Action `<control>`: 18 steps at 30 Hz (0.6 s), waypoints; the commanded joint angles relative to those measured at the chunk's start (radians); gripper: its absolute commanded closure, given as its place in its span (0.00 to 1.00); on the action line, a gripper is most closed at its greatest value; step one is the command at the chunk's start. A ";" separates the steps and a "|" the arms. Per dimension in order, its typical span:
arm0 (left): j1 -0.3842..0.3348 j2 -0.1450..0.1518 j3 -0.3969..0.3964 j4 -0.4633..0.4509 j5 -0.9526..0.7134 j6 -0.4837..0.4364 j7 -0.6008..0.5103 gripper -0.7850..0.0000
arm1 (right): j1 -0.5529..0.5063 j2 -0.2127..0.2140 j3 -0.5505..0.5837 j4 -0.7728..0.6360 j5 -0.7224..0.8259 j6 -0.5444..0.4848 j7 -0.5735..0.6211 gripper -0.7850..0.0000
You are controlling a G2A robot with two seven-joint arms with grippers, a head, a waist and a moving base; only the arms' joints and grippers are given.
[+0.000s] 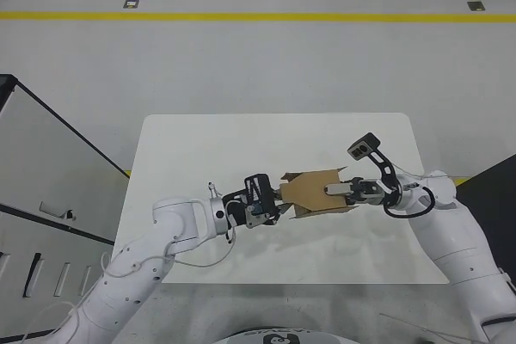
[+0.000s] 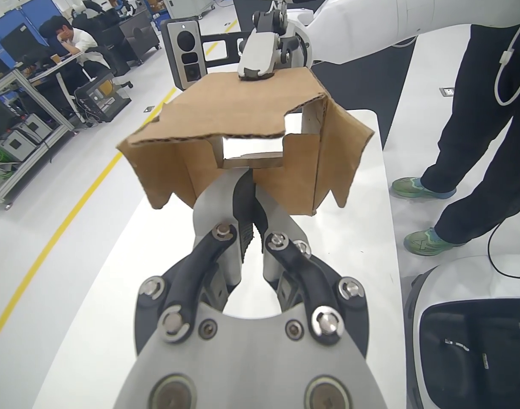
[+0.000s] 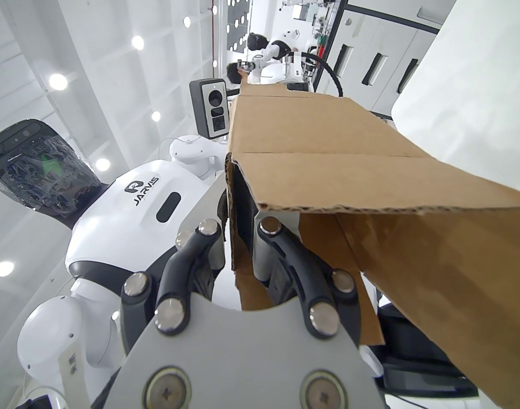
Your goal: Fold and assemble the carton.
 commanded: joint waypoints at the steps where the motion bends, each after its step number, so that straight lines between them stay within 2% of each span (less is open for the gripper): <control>1: -0.002 0.000 0.001 0.000 0.003 0.000 0.001 1.00 | -0.001 -0.001 0.000 0.000 0.001 -0.001 -0.001 1.00; 18: -0.001 0.001 -0.008 -0.010 0.007 0.021 0.002 1.00 | -0.014 -0.001 0.042 0.004 0.002 0.000 0.000 1.00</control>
